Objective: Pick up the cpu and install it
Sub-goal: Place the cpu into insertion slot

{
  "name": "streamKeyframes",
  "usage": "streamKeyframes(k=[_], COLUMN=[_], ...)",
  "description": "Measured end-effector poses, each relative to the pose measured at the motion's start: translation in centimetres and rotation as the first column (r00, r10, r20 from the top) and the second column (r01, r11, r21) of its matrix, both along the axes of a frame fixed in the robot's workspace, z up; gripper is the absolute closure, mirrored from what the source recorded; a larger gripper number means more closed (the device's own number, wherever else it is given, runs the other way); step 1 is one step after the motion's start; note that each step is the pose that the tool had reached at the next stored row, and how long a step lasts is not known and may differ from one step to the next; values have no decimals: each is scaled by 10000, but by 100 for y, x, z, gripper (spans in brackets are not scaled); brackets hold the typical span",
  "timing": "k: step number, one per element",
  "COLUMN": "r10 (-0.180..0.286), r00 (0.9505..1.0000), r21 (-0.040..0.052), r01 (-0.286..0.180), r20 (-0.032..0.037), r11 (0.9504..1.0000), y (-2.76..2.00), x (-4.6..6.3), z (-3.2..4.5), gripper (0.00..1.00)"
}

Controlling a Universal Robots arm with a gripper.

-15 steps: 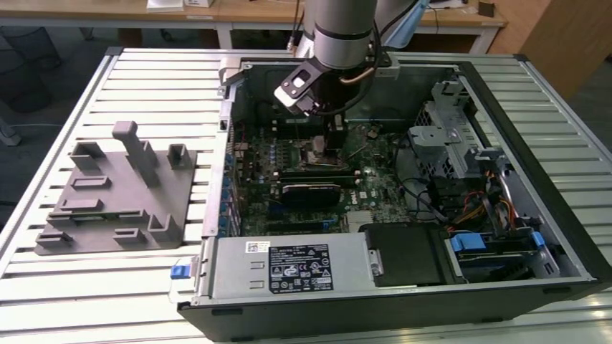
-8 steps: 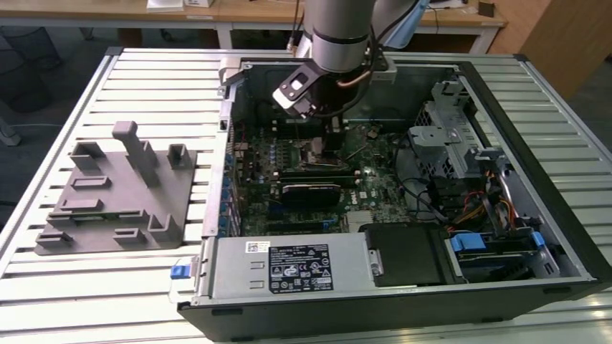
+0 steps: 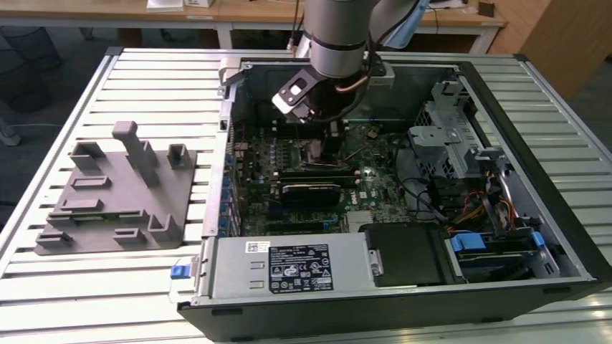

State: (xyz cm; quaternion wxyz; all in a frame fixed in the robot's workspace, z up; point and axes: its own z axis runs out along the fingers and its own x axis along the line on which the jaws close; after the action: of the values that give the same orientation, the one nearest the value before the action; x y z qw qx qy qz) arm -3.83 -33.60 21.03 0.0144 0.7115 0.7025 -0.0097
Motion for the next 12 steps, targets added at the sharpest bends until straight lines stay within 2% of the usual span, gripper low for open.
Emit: streamKeyframes(k=[12], r10=[-6], r00=[10000], r21=[1], r01=[6], r20=[1], r11=[10000], y=[9], x=[-15], z=[-83], gripper=[46])
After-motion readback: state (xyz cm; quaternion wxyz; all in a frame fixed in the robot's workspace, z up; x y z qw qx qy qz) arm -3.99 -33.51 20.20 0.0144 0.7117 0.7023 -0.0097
